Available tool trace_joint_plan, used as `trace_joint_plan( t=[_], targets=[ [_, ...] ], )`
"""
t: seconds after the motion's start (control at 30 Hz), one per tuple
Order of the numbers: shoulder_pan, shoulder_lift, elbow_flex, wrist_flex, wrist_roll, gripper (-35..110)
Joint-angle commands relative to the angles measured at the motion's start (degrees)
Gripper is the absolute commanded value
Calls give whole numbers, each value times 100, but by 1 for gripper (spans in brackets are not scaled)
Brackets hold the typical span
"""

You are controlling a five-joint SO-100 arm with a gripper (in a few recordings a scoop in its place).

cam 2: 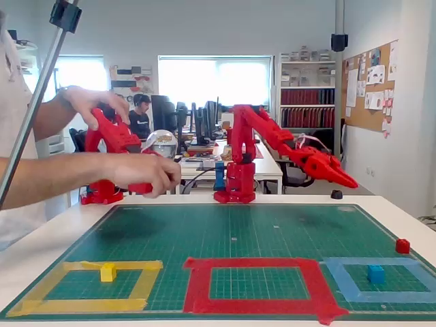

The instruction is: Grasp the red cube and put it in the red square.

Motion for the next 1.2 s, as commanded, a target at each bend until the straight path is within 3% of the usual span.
trace_joint_plan(
  t=[0.0, 0.3, 0.67, 1.17],
  targets=[
    [-18, -853, -677, -773, 141, 6],
    [211, -2927, -3138, -853, 738, 6],
    [229, -3788, -4500, -747, 1072, 9],
    [193, -4034, -6319, 2329, 1767, 11]
  ],
)
